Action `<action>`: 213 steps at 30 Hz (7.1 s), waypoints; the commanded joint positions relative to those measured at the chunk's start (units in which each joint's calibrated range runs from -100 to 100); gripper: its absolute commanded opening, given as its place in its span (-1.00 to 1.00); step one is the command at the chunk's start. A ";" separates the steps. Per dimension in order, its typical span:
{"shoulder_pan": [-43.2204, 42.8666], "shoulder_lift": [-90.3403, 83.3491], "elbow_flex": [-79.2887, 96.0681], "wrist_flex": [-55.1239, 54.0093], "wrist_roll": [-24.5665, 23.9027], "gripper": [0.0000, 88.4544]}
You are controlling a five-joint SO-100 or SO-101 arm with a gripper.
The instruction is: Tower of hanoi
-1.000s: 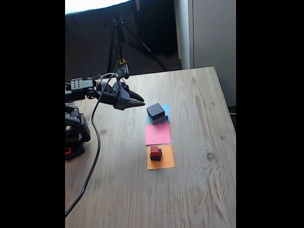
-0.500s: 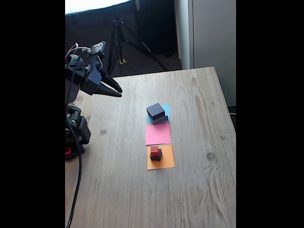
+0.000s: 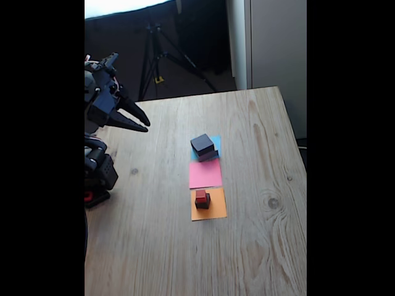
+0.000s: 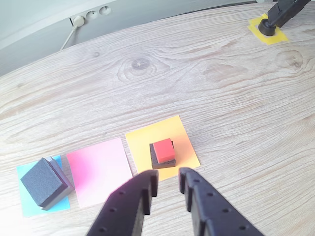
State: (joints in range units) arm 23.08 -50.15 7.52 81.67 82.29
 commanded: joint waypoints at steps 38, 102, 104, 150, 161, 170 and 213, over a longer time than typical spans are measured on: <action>1.70 14.49 74.85 -103.56 16.70 -0.52; 4.88 63.55 70.75 -151.72 17.71 -0.40; 4.71 64.38 70.12 -151.80 17.71 -0.40; 2.29 69.30 66.66 -152.77 17.71 -0.88; 1.87 68.17 67.21 -152.04 17.71 -0.98; 0.62 51.44 70.21 -136.50 17.71 -0.98; -17.18 6.02 -2.15 3.60 6.00 -0.98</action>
State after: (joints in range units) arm 7.69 -42.20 6.56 85.03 90.80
